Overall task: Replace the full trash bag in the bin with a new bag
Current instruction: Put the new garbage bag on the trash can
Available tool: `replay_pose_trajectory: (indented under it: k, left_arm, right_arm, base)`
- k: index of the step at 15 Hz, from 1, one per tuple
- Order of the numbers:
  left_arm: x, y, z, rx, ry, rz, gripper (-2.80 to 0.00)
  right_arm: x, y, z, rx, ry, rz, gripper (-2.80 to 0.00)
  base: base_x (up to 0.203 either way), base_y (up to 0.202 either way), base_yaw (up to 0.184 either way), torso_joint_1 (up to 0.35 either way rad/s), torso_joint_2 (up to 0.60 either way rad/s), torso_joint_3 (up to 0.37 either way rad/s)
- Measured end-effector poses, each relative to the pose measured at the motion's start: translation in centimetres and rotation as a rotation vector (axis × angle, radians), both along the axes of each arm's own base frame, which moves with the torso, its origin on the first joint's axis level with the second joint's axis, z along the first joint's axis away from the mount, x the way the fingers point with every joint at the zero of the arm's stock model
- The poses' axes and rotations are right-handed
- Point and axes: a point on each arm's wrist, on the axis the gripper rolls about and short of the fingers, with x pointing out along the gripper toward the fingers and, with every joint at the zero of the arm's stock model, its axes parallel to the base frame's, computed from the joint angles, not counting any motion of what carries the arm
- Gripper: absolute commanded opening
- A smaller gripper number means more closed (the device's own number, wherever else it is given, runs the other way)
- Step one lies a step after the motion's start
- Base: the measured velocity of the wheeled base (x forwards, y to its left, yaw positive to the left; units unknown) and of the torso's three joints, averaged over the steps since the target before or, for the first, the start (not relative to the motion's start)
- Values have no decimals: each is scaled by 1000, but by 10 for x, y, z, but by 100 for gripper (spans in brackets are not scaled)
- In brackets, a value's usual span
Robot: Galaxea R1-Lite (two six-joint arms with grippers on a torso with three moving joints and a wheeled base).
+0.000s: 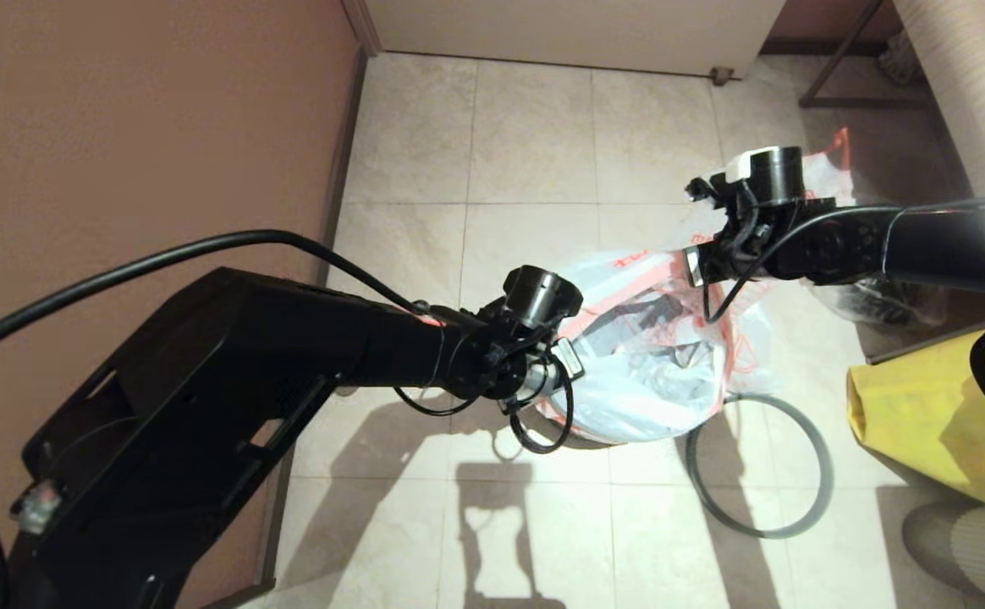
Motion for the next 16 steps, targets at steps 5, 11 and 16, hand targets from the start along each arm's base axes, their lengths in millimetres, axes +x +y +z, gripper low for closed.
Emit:
replay_pose_trajectory:
  k: [5, 11, 16]
  left_arm:
    - [17, 39, 30, -67, -40, 63, -280]
    - [24, 47, 35, -74, -53, 83, -280]
    - [30, 52, 35, -76, -57, 99, -280]
  right_arm:
    - [-11, 3, 9, 66, 30, 13, -280]
    - [-37, 12, 36, 121, 28, 44, -280]
    - [-90, 52, 43, 90, 180, 132, -280]
  base:
    - [0, 0, 0, 0, 0, 0]
    - [0, 0, 0, 0, 0, 0]
    - [0, 0, 0, 0, 0, 0]
